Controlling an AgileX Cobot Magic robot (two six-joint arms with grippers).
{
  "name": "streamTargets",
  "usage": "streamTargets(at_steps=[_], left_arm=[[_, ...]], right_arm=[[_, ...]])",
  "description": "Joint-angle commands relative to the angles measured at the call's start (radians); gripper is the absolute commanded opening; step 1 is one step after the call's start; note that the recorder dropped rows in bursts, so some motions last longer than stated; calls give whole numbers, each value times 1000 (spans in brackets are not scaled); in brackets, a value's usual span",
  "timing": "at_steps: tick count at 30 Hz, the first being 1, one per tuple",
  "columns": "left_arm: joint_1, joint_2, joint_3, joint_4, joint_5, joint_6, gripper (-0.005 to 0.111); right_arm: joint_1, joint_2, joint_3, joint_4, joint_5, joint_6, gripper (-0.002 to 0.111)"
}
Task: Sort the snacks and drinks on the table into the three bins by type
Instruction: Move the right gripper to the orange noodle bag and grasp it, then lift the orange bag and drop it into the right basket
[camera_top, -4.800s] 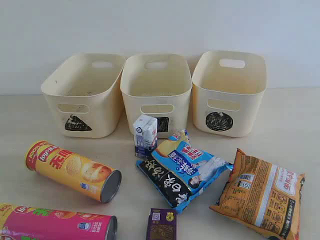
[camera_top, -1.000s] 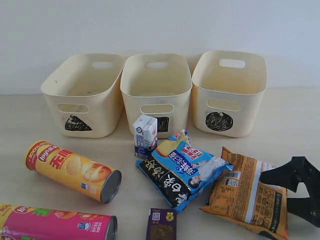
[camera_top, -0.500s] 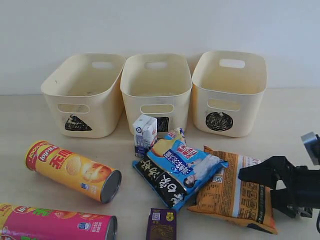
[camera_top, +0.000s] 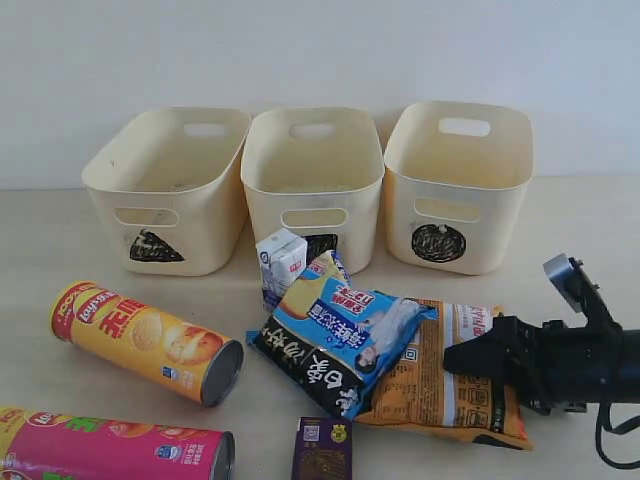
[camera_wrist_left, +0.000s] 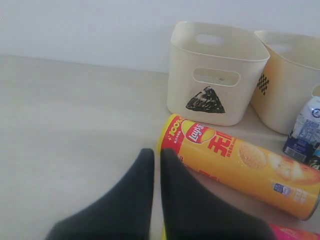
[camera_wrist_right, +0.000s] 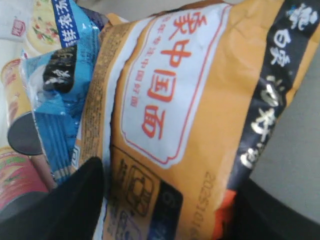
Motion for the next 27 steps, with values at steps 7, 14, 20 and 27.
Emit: streamTargets(at_steps=[7, 14, 20, 27], left_arm=[[1, -4, 4, -6, -3, 2, 4], [1, -4, 4, -6, -3, 2, 4], [1, -4, 4, -6, -3, 2, 4], [1, -4, 4, -6, -3, 2, 4]], right_arm=[[4, 21, 12, -41, -137, -30, 0], [-1, -45, 12, -41, -54, -30, 0], [-1, -221, 12, -41, 20, 20, 0], [-1, -445, 12, -64, 126, 96, 0]])
